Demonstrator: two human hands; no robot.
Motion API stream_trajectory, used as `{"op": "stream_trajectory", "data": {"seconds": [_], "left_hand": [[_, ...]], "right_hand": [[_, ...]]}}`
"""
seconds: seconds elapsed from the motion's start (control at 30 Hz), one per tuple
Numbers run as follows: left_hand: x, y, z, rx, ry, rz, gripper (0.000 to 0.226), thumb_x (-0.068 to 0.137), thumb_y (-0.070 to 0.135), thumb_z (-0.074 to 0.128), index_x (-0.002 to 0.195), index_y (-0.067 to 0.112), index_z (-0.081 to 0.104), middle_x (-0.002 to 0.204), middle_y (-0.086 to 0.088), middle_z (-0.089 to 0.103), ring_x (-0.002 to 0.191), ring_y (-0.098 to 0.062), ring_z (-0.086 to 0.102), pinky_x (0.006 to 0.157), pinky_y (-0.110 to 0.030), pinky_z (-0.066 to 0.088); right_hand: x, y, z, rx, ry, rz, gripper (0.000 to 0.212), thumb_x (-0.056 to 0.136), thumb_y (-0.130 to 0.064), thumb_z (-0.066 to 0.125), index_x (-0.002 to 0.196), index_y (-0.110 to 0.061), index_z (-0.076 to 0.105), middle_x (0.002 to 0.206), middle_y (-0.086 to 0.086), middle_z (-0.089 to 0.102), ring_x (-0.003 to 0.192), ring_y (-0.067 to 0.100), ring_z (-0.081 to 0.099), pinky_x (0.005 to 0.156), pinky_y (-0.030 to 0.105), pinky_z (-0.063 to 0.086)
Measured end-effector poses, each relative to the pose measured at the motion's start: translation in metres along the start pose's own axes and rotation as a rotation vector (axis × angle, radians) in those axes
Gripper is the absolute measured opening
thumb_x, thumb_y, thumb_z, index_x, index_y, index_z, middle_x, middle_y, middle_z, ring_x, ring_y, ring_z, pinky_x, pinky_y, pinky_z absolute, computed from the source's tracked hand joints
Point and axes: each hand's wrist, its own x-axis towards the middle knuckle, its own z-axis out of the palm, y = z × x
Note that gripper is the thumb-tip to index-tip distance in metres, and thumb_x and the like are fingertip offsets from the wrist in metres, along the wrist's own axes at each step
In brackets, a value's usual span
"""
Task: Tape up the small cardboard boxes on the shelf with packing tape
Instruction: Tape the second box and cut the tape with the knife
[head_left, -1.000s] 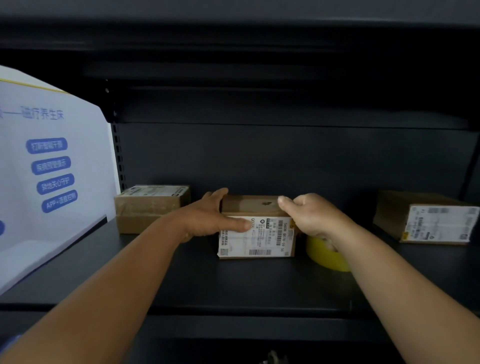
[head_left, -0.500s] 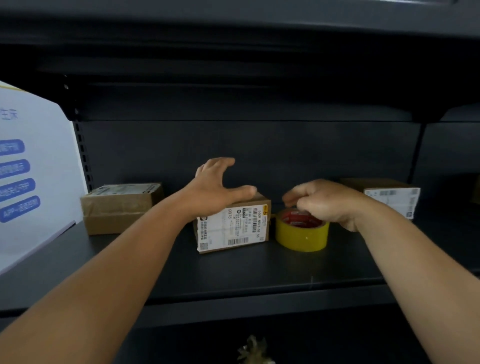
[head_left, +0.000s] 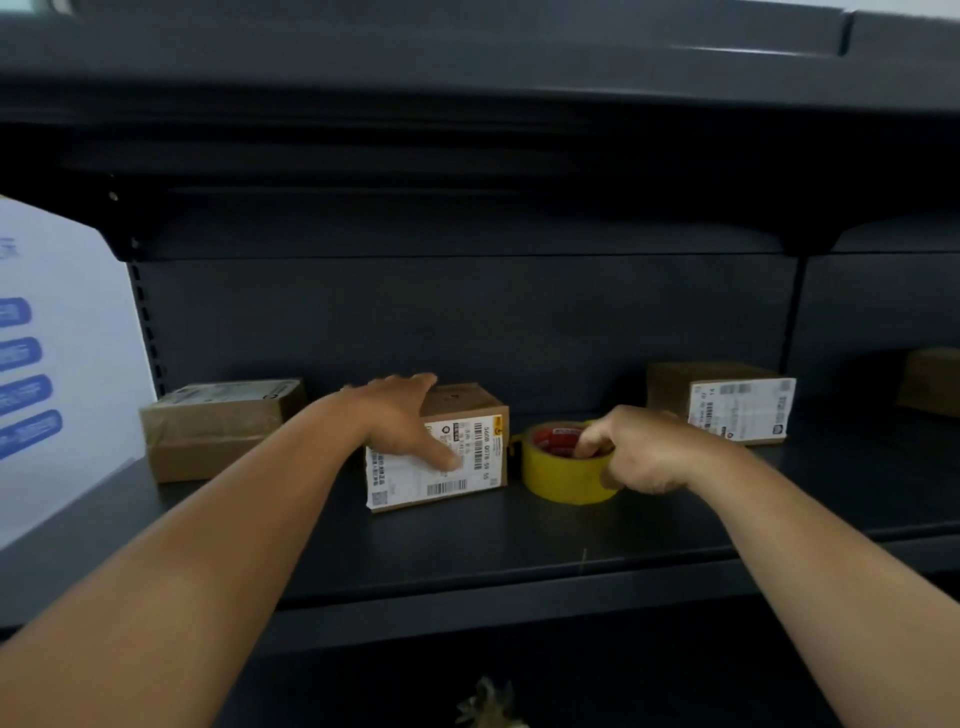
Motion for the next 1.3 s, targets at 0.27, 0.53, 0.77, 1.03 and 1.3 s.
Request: {"op": "stream_trajectory", "data": {"seconds": [0.27,0.53,0.77,1.03,1.3], "left_hand": [[-0.009,-0.003,-0.004,-0.041,0.022,0.008,0.111,0.069,0.058,0.073,0.152,0.029,0.006,0.158,0.003,0.018,0.143,-0.019,0.022,0.116,-0.047,0.021],[-0.025,0.031,-0.006,-0.269,0.335,0.265,0.07,0.082,0.035,0.07,0.142,0.032,0.036,0.148,0.006,0.031,0.14,-0.017,0.022,0.111,-0.036,0.029],[-0.029,0.069,-0.005,-0.602,0.281,0.294,0.043,0.085,0.013,0.068,0.125,0.019,0.053,0.105,0.007,0.059,0.094,-0.007,0.058,0.078,-0.018,0.049],[-0.027,0.074,-0.006,-0.824,0.371,0.203,0.015,0.083,0.027,0.072,0.095,0.019,0.067,0.092,0.004,0.067,0.09,-0.011,0.063,0.073,-0.019,0.049],[-0.023,0.066,-0.001,-0.863,0.603,0.253,0.005,0.086,0.025,0.068,0.082,0.026,0.071,0.084,0.013,0.069,0.083,-0.001,0.063,0.073,-0.014,0.048]], "right_hand": [[0.0,0.001,0.001,0.023,0.108,-0.038,0.038,0.089,-0.024,0.059,0.124,-0.038,0.058,0.133,-0.003,0.052,0.12,0.023,0.048,0.101,0.036,0.042],[-0.005,-0.002,-0.017,0.344,0.343,-0.119,0.038,0.09,-0.024,0.06,0.128,-0.028,0.057,0.125,-0.001,0.06,0.106,0.018,0.057,0.081,0.026,0.045],[-0.01,-0.014,-0.025,0.502,0.549,-0.162,0.038,0.089,-0.026,0.061,0.127,-0.023,0.059,0.124,-0.001,0.062,0.109,0.018,0.058,0.086,0.027,0.046],[-0.013,-0.025,-0.026,0.536,0.556,-0.146,0.039,0.09,-0.026,0.06,0.128,-0.023,0.058,0.127,-0.001,0.06,0.112,0.018,0.057,0.089,0.027,0.046],[-0.013,-0.034,-0.026,0.562,0.529,-0.199,0.031,0.094,-0.028,0.054,0.124,-0.022,0.06,0.112,-0.002,0.064,0.099,0.017,0.06,0.077,0.028,0.047]]}}
